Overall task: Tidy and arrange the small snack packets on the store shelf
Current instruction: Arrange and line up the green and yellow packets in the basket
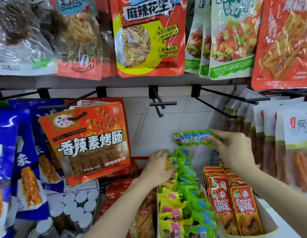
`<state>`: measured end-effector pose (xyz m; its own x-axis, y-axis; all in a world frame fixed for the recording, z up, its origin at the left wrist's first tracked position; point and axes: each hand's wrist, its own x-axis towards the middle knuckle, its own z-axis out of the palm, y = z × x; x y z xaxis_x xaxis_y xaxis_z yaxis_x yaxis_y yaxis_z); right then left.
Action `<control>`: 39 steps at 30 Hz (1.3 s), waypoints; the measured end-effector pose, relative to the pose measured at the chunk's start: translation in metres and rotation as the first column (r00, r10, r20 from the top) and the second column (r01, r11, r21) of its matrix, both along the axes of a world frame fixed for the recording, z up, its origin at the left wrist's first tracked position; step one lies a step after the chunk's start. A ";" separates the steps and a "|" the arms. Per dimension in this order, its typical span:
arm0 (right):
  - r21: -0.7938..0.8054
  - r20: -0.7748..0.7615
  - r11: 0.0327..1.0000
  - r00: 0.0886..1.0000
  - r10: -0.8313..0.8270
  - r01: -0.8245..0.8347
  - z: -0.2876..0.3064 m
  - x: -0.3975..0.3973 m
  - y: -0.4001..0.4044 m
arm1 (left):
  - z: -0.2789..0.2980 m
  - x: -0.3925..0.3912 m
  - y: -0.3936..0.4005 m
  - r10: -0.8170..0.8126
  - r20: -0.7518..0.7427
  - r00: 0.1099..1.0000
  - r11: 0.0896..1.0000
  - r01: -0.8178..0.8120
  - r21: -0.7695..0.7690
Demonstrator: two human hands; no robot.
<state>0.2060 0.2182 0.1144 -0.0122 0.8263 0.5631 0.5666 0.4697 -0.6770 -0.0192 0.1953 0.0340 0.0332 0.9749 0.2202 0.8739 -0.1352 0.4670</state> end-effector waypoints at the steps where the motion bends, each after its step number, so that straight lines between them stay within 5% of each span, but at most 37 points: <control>1: -0.006 -0.002 1.000 1.000 0.009 -0.009 -0.001 0.000 0.003 | -0.003 0.004 0.007 -0.003 -0.072 0.997 0.998 -0.002 -0.064; 6: -0.024 0.014 0.998 0.998 0.066 -0.065 -0.002 -0.011 0.015 | -0.015 0.003 0.014 0.019 -0.109 0.994 0.983 -0.039 -0.180; 10: -0.030 0.259 0.991 0.957 0.131 -0.127 0.000 -0.031 0.023 | -0.021 -0.005 0.000 0.008 -0.058 0.998 0.983 -0.018 -0.180; 18: -0.206 0.684 0.966 0.683 0.256 -0.155 -0.017 -0.110 0.046 | -0.029 -0.009 -0.006 -0.005 -0.005 1.000 0.990 0.005 -0.140; 23: -0.244 0.725 0.967 0.648 0.234 -0.077 -0.029 -0.121 0.058 | -0.035 -0.014 -0.006 0.012 0.148 0.989 0.997 0.000 -0.080; 29: -0.297 0.557 0.952 0.797 0.234 -0.071 -0.041 -0.119 0.060 | -0.040 -0.020 -0.007 0.018 0.192 0.981 1.000 -0.017 -0.010; 34: -0.275 0.659 0.959 0.712 0.242 -0.072 -0.051 -0.131 0.054 | -0.047 -0.017 -0.007 -0.016 0.125 0.992 0.994 0.002 0.108; 39: -0.313 0.714 0.947 0.640 0.286 -0.074 -0.050 -0.128 0.056 | -0.042 -0.018 -0.005 -0.038 0.119 0.992 0.998 0.033 0.046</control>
